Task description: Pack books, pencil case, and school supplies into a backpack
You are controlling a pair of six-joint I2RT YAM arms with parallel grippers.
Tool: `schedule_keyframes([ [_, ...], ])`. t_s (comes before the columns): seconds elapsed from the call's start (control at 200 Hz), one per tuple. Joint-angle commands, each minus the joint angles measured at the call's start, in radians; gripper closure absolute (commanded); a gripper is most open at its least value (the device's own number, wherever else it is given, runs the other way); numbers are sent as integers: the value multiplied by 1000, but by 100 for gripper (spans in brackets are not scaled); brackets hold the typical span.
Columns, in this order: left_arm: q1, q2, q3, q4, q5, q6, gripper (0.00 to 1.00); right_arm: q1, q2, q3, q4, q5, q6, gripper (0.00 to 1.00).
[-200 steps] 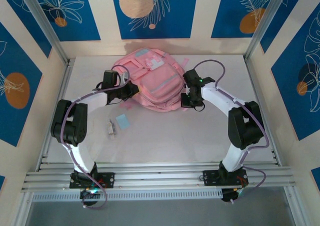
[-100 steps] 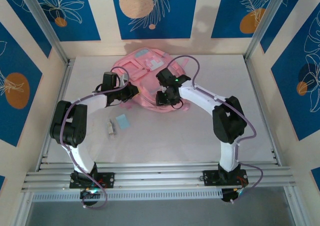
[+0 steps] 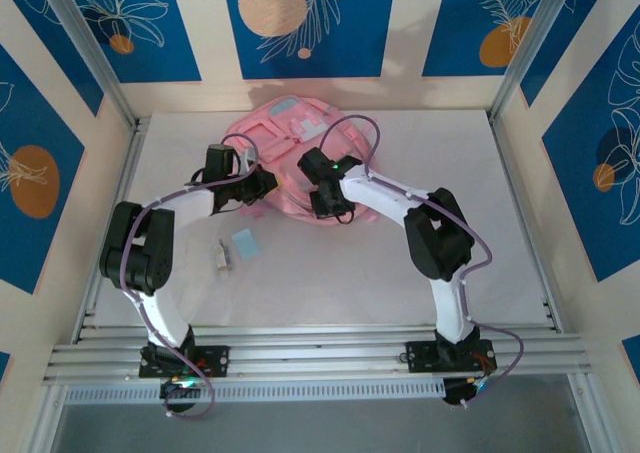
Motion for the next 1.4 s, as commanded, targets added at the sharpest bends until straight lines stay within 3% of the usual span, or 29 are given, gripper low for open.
schedule_keyframes([
  [0.0, 7, -53, 4, 37, 25, 7, 100, -5, 50, 32, -50, 111, -17, 83],
  [0.03, 7, -56, 4, 35, 25, 8, 100, -6, 53, 32, -51, 119, -22, 85],
  [0.09, 7, -60, 4, 29, 20, 11, 100, -9, 51, 19, -36, 108, -31, 100],
  [0.415, 24, 5, 51, -25, -19, 72, 100, -74, -117, -196, 6, 65, -176, 100],
  [0.64, 26, 108, 189, -65, -42, 104, 100, -61, -276, -376, 55, -215, -153, 100],
  [0.865, 22, 212, 369, -132, -28, 115, 100, -39, -325, -376, 206, -434, -45, 100],
  [0.905, 23, 214, 382, -151, -22, 116, 90, -39, -318, -363, 229, -459, -35, 100],
  [0.975, 23, 194, 369, -174, -15, 121, 62, -41, -289, -328, 267, -513, -20, 100],
  [1.065, 23, 121, 295, -199, -23, 128, 33, -40, -247, -277, 287, -542, -11, 100],
  [1.195, 23, -31, 106, -194, -42, 92, 1, -47, -218, -244, 325, -557, 3, 100],
  [1.395, 14, -228, -209, 6, -82, -126, 0, -75, -218, -257, 418, -633, 51, 100],
])
